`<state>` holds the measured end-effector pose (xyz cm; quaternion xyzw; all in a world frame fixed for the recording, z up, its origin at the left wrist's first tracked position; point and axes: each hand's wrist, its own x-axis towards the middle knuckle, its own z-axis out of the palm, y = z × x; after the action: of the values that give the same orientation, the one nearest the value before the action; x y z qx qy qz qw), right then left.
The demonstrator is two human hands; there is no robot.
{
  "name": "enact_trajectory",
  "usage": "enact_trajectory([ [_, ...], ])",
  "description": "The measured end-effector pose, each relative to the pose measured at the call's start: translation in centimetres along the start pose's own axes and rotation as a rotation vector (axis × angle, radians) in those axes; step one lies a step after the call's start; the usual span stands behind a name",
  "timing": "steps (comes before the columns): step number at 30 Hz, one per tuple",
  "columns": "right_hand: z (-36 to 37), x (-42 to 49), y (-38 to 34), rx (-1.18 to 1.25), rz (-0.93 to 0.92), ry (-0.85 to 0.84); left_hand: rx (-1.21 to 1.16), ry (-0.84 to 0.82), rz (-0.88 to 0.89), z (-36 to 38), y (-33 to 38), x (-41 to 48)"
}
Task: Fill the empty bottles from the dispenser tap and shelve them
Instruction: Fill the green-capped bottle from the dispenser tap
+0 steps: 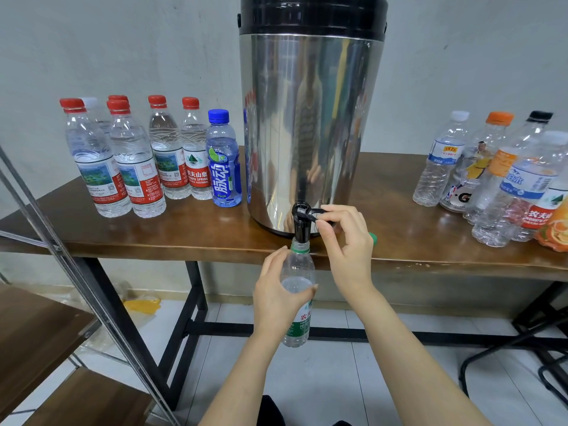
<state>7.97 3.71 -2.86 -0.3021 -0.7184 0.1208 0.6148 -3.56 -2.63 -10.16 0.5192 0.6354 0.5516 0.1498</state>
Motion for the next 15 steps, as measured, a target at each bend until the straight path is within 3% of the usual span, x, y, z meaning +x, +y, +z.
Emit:
enact_trajectory([
  [15,-0.01,-0.04,-0.07,-0.003,0.005,-0.003,0.004,-0.007,0.009,-0.04,-0.11,0.06],
])
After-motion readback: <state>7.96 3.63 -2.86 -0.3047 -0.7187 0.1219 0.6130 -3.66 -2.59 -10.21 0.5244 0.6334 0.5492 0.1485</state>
